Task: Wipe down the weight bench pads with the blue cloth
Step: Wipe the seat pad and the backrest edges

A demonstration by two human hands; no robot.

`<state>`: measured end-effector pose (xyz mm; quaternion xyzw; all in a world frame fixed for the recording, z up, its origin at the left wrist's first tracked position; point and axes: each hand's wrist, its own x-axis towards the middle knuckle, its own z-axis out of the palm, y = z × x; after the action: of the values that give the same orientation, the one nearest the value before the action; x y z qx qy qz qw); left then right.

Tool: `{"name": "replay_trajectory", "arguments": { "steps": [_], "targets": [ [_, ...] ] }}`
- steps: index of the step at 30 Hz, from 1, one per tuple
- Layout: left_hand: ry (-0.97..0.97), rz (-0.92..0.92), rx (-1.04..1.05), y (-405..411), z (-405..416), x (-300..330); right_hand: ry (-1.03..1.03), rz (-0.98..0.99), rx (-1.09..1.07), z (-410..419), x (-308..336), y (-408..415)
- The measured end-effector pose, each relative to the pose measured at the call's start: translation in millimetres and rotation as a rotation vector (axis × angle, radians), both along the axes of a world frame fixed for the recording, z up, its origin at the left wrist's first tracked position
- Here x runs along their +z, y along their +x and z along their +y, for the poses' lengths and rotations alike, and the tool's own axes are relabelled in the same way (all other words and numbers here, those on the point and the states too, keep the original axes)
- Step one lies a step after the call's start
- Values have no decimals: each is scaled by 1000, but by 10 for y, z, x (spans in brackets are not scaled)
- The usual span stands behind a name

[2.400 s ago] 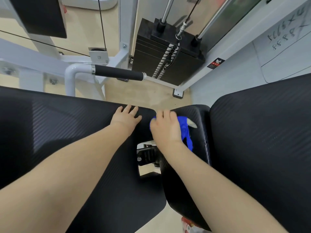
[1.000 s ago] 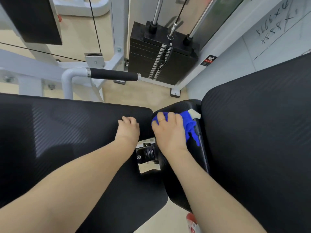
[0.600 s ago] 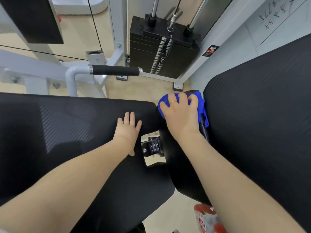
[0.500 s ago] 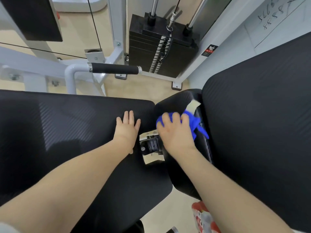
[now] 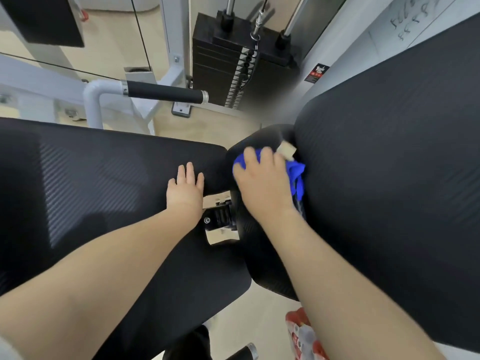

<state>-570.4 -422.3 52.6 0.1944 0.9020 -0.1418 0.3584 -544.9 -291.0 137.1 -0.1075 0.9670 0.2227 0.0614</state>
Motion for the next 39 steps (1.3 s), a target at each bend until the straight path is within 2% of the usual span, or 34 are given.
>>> {"name": "replay_trajectory", "arguments": {
  "steps": [3, 6, 11, 14, 17, 20, 22, 24, 27, 30, 32, 35, 37, 39],
  "targets": [
    [17, 17, 7, 28, -16, 22, -3, -202, 29, 9, -9, 362],
    [21, 35, -24, 118, 11, 52, 3, -302, 112, 73, 69, 355],
    [36, 93, -54, 284, 53, 47, 24, 31, 57, 119, 56, -49],
    [12, 119, -92, 385, 13, 37, 22, 65, 58, 66, -105, 62],
    [-20, 129, -165, 516, -64, 53, 22, -60, 113, 15, -186, 511],
    [14, 106, -155, 548, -135, 65, 19, -343, 143, -55, -167, 1007],
    [57, 93, -148, 491, -157, 70, 53, -436, 193, -47, -137, 1029],
    [70, 80, -166, 434, -140, 49, 57, -377, 210, 0, -168, 759],
    [7, 103, -205, 403, -49, -66, 31, -129, 103, -49, -279, 251],
    [-61, 186, -282, 312, -14, -136, 13, -82, -22, -188, -441, 188],
    [-82, 185, -346, 327, -57, -100, 4, -186, 15, -226, -488, 445],
    [-72, 117, -264, 420, -121, -76, 18, -450, 55, -274, -489, 1006],
    [-40, 84, -202, 409, -127, -87, 24, -478, 45, -256, -445, 1030],
    [-21, 79, -224, 376, -119, -69, 20, -439, 52, -241, -457, 781]
  ]
}}
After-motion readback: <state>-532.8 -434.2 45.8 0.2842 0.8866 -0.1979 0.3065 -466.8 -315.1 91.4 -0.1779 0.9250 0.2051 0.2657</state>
